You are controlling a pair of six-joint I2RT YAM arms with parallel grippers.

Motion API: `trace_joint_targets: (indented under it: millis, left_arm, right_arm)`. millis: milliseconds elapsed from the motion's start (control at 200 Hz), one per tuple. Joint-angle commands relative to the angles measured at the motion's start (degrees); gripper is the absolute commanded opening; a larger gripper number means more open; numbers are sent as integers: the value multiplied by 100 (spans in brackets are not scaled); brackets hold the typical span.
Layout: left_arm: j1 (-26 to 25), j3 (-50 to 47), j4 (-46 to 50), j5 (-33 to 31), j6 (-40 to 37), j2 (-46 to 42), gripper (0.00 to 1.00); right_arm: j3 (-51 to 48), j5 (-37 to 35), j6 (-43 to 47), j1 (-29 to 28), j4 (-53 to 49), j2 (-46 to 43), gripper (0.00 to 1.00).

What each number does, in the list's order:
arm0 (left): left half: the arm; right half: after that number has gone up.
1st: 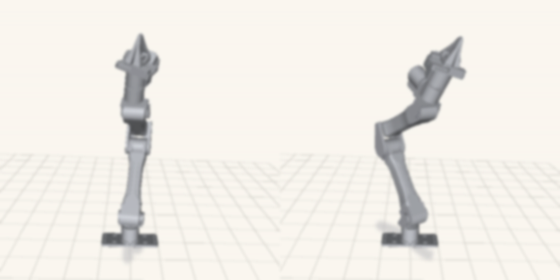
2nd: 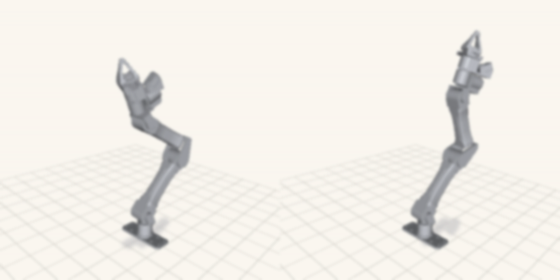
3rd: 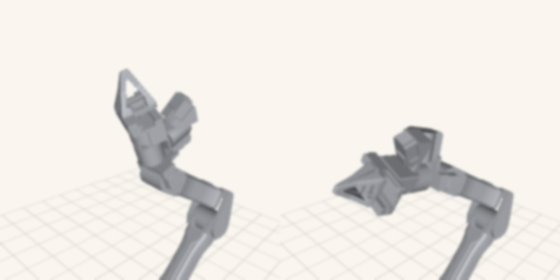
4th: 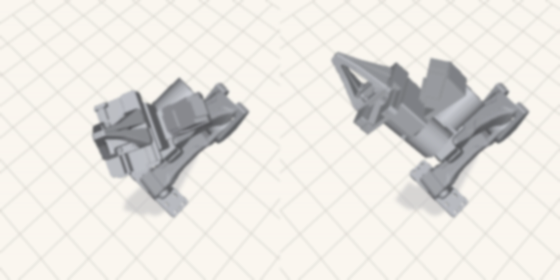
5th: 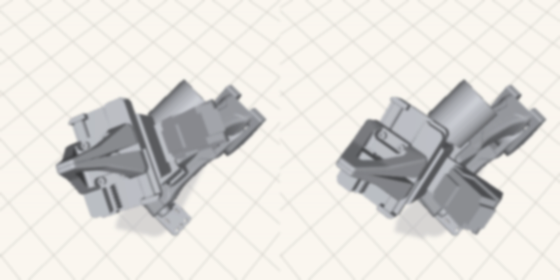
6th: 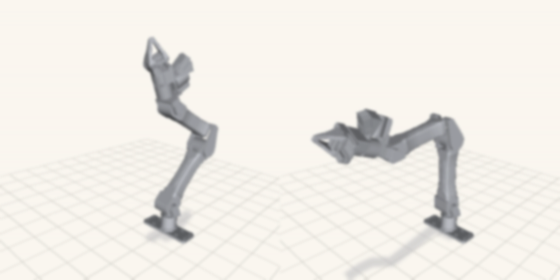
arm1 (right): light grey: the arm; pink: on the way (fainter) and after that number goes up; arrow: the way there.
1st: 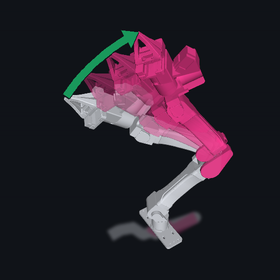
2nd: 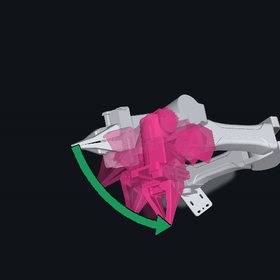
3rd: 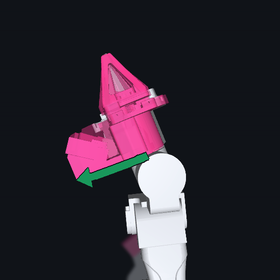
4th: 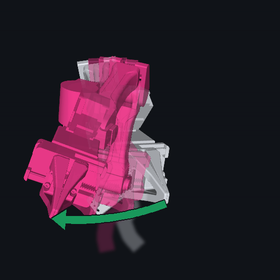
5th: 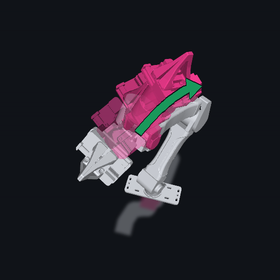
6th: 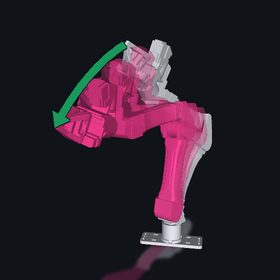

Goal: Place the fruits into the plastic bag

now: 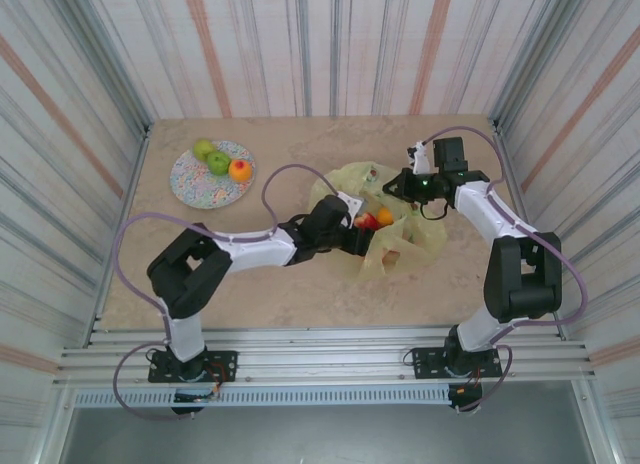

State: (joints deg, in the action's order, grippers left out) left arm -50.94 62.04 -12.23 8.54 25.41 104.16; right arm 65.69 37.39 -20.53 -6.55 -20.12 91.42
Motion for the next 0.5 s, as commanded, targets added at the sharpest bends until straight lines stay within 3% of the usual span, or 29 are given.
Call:
trace_joint_targets:
  millis: [0,286,496]
  left_arm:
    - [118,-257,354,-180,-359,-679,82]
    - [412,-786,1414,159,-1260,-1895,82]
    - [692,-1238,1379,923,-1592,-2685,82]
  right_arm:
    - [-54,85,45,107,-97,-154,0]
    - [-204,115,76,261,-90,-239,0]
    - [-252,140,32,261,-15,-229,0]
